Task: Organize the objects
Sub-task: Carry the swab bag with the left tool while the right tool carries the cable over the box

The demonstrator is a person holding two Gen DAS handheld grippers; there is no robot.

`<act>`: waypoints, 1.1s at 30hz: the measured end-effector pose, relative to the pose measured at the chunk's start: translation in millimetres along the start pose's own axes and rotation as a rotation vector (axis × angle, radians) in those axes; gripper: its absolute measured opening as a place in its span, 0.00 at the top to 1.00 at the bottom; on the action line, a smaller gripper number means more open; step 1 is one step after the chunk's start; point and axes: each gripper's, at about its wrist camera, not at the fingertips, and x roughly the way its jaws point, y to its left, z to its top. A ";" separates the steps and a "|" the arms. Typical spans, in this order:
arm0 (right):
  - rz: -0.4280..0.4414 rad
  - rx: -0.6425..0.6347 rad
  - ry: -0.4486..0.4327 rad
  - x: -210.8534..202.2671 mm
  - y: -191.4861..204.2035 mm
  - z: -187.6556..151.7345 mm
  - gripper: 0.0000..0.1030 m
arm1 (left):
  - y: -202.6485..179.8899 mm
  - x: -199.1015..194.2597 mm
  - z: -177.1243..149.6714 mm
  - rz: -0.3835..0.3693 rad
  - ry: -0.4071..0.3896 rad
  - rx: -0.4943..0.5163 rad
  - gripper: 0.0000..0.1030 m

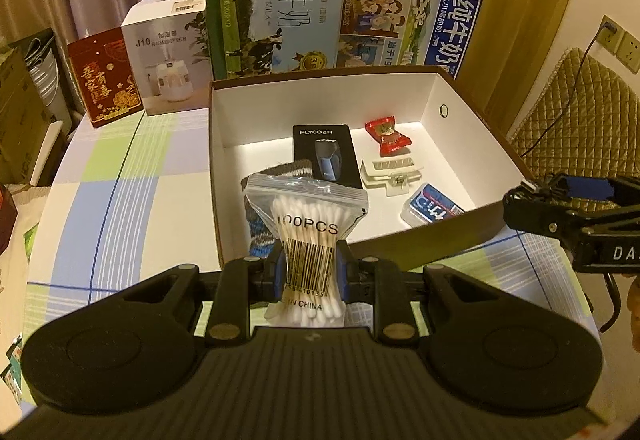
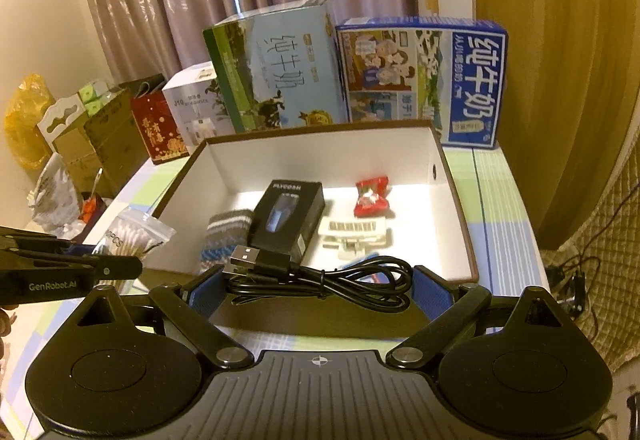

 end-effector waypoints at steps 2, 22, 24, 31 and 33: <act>0.001 -0.002 -0.003 4.5 -0.7 5.1 0.09 | -0.2 4.6 4.8 0.000 0.000 -0.001 0.80; -0.011 -0.021 0.014 66.4 -14.4 41.9 0.09 | -0.5 64.9 53.8 0.037 0.018 0.015 0.80; -0.017 -0.020 0.018 74.7 -17.1 45.6 0.09 | 0.5 73.2 58.9 0.044 0.025 0.015 0.80; -0.027 -0.007 0.039 104.8 -25.3 57.4 0.09 | 7.1 102.4 75.2 0.056 0.051 0.014 0.80; -0.030 -0.001 0.047 114.1 -27.8 60.5 0.09 | 9.5 111.0 79.1 0.058 0.063 0.010 0.80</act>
